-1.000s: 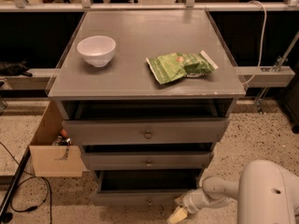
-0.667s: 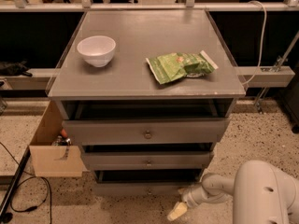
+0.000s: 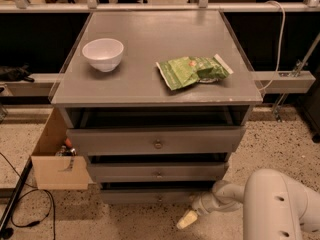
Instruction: Close bottom drawer
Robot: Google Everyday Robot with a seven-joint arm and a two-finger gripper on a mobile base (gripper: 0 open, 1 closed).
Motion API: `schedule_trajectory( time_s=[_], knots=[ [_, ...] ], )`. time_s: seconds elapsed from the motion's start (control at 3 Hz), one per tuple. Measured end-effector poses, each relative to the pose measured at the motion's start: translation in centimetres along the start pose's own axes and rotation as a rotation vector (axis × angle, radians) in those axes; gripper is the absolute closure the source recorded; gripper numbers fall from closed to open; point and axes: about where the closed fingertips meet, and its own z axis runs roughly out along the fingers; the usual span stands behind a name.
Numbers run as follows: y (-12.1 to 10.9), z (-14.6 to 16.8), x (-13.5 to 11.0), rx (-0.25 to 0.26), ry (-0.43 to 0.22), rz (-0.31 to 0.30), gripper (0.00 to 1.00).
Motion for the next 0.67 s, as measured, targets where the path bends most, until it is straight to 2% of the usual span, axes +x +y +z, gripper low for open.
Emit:
schedule_trajectory(
  time_s=[0.33,0.67],
  knots=[
    [-0.68,0.17,-2.31,0.012,0.012,-0.037,0.0],
    [-0.68,0.18,-2.31,0.012,0.012,-0.037,0.0]
  ],
)
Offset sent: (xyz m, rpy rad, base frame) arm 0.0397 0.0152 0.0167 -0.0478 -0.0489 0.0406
